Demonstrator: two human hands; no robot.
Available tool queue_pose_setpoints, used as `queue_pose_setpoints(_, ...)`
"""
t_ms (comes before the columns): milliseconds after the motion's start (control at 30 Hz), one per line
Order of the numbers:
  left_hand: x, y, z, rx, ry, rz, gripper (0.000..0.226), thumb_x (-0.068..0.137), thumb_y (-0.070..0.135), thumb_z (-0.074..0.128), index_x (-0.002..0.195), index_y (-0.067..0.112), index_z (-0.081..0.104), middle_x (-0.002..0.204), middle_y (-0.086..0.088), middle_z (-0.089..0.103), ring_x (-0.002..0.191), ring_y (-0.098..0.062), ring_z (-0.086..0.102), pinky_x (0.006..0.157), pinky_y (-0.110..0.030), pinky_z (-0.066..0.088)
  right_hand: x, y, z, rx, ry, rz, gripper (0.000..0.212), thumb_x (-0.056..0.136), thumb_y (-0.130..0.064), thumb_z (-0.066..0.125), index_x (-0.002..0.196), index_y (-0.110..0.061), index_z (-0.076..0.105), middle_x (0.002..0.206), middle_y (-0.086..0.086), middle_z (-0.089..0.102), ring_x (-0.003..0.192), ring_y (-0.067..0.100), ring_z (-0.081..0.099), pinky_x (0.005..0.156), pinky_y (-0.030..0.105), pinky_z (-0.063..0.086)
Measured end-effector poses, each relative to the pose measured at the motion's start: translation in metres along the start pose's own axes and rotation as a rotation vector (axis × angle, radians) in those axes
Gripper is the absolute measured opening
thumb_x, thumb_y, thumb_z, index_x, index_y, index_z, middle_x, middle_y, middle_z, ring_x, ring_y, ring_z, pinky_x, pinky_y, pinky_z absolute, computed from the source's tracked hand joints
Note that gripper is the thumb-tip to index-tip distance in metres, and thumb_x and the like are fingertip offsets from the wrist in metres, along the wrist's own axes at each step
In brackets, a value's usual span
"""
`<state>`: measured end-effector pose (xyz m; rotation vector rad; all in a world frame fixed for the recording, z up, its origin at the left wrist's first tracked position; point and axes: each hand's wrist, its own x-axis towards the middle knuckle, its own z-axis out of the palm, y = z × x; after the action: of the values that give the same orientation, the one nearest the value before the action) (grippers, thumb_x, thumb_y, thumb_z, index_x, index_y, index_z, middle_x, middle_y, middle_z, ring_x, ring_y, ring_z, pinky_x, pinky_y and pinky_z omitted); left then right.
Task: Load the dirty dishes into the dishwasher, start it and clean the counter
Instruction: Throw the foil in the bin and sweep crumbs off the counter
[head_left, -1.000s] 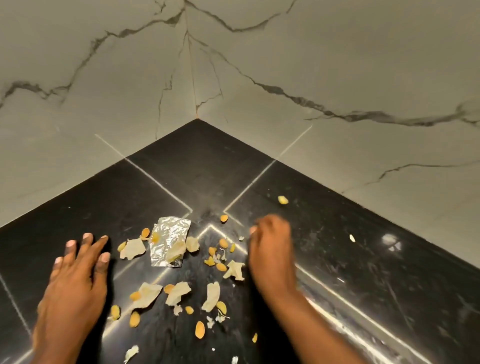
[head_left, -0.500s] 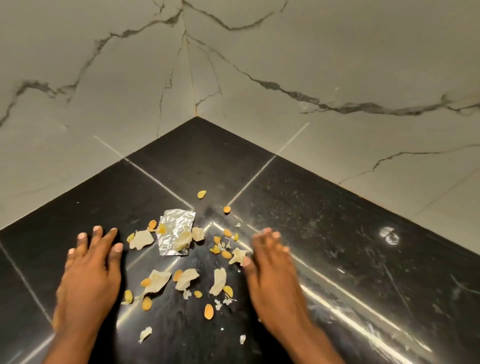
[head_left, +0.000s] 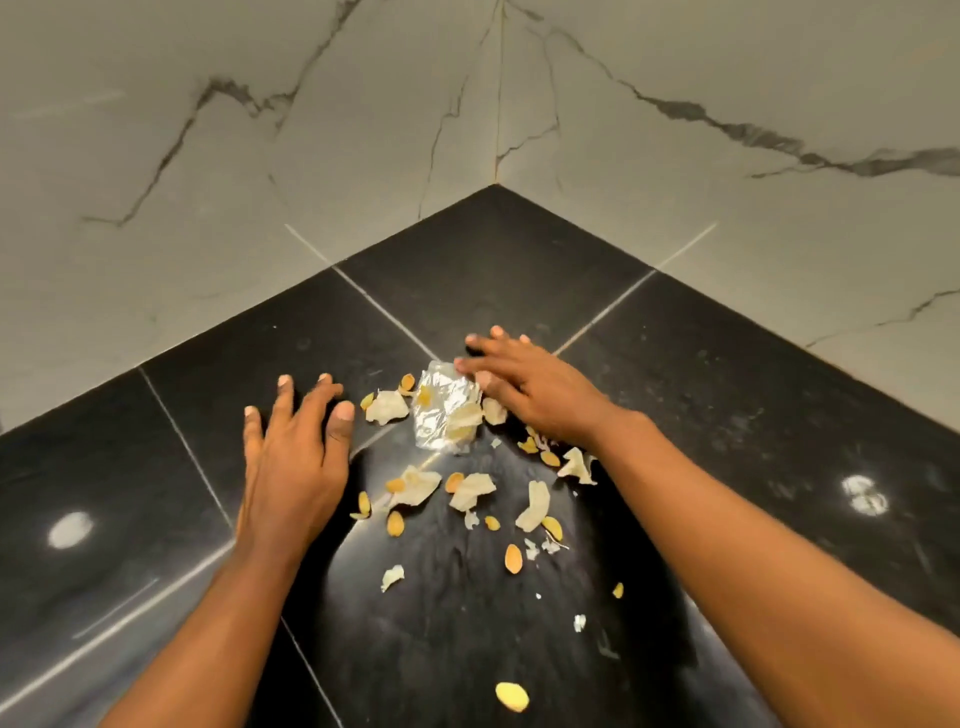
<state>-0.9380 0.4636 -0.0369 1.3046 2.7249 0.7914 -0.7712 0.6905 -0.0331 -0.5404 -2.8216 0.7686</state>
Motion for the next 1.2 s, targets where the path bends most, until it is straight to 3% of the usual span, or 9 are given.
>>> queue_pose_setpoints(133, -0.006, -0.003, -0.002, -0.059, -0.005, 0.093, 0.06, 0.095, 0.056, 0.012, 0.127, 0.023, 0.051, 0.143, 0.004, 0.047, 0.141, -0.016, 0.028, 0.117, -0.044, 0.016, -0.067, -0.037, 0.004, 0.252, 0.025, 0.001, 0.034, 0.104, -0.033, 0.038, 0.129, -0.027, 0.06, 0.143, -0.014, 0.049, 0.141, -0.004, 0.026, 0.119, 0.031, 0.023)
queue_pose_setpoints(267, -0.015, 0.004, -0.003, -0.09, -0.169, 0.15, 0.076, 0.087, 0.07, 0.009, 0.141, 0.024, 0.038, 0.158, 0.0, 0.02, 0.147, -0.016, 0.005, 0.119, -0.037, 0.003, -0.119, -0.065, -0.009, 0.562, 0.12, 0.088, 0.032, 0.103, -0.034, 0.043, 0.126, -0.028, 0.063, 0.136, -0.019, 0.055, 0.133, -0.002, 0.04, 0.112, 0.032, 0.034)
queue_pose_setpoints(333, -0.036, 0.017, -0.005, -0.17, -0.283, 0.152, 0.088, 0.079, 0.081, 0.009, 0.15, 0.029, 0.017, 0.16, 0.007, 0.001, 0.145, -0.008, -0.013, 0.119, -0.036, -0.007, -0.149, -0.066, -0.021, 0.463, 0.169, 0.14, 0.048, 0.095, -0.058, 0.043, 0.139, -0.037, 0.049, 0.15, -0.021, 0.037, 0.143, 0.0, 0.022, 0.118, 0.037, 0.024)
queue_pose_setpoints(433, -0.073, 0.033, -0.012, -0.25, -0.451, 0.135, 0.11, 0.062, 0.096, 0.029, 0.148, 0.041, -0.013, 0.157, 0.015, -0.021, 0.142, -0.008, -0.025, 0.118, -0.044, -0.008, -0.203, -0.067, -0.01, 0.123, -0.087, 0.258, 0.108, 0.064, -0.095, 0.033, 0.15, -0.046, -0.011, 0.157, -0.019, -0.024, 0.143, 0.004, -0.026, 0.12, 0.041, -0.004)
queue_pose_setpoints(533, -0.089, 0.043, -0.012, -0.056, -0.456, 0.293, 0.136, 0.048, 0.097, 0.047, 0.146, 0.035, -0.024, 0.15, 0.016, -0.036, 0.138, -0.011, -0.034, 0.115, -0.045, -0.013, -0.223, -0.084, 0.018, -0.139, -0.102, 0.242, 0.119, 0.063, -0.097, 0.035, 0.142, -0.041, -0.033, 0.148, -0.01, -0.045, 0.138, 0.011, -0.039, 0.117, 0.039, -0.016)
queue_pose_setpoints(767, -0.044, 0.047, 0.011, -0.006, -0.206, 0.313, 0.11, 0.066, 0.089, 0.038, 0.152, 0.03, 0.0, 0.158, 0.005, -0.021, 0.143, -0.019, -0.027, 0.117, -0.05, -0.002, -0.123, -0.075, 0.031, -0.138, 0.004, 0.049, 0.111, 0.073, -0.083, 0.051, 0.152, -0.037, -0.013, 0.156, -0.009, -0.032, 0.142, 0.012, -0.032, 0.117, 0.04, -0.014)
queue_pose_setpoints(900, -0.018, 0.044, 0.02, 0.037, -0.257, 0.392, 0.083, 0.077, 0.081, 0.032, 0.148, 0.045, 0.012, 0.16, 0.011, 0.0, 0.147, -0.02, -0.011, 0.118, -0.049, 0.001, -0.092, -0.069, 0.034, -0.176, 0.059, 0.013, 0.09, 0.079, -0.079, 0.046, 0.152, -0.038, 0.014, 0.159, -0.006, 0.012, 0.147, 0.021, 0.002, 0.118, 0.046, 0.007)
queue_pose_setpoints(1067, -0.018, 0.04, 0.023, -0.017, -0.133, 0.442, 0.055, 0.091, 0.062, 0.031, 0.133, 0.031, 0.047, 0.14, 0.011, 0.041, 0.128, -0.015, 0.031, 0.103, -0.038, 0.029, -0.084, -0.072, 0.036, -0.226, 0.222, 0.039, 0.045, 0.092, -0.055, 0.046, 0.131, -0.033, 0.044, 0.126, -0.007, 0.046, 0.112, 0.02, 0.039, 0.094, 0.039, 0.034)
queue_pose_setpoints(1200, -0.024, 0.045, 0.023, 0.037, -0.083, 0.427, 0.042, 0.094, 0.056, 0.032, 0.119, 0.029, 0.052, 0.117, 0.012, 0.046, 0.1, -0.014, 0.036, 0.081, -0.03, 0.025, -0.088, -0.076, 0.043, -0.309, 0.356, 0.048, 0.011, 0.093, -0.027, 0.055, 0.1, -0.019, 0.055, 0.099, 0.001, 0.051, 0.086, 0.023, 0.042, 0.068, 0.039, 0.045)
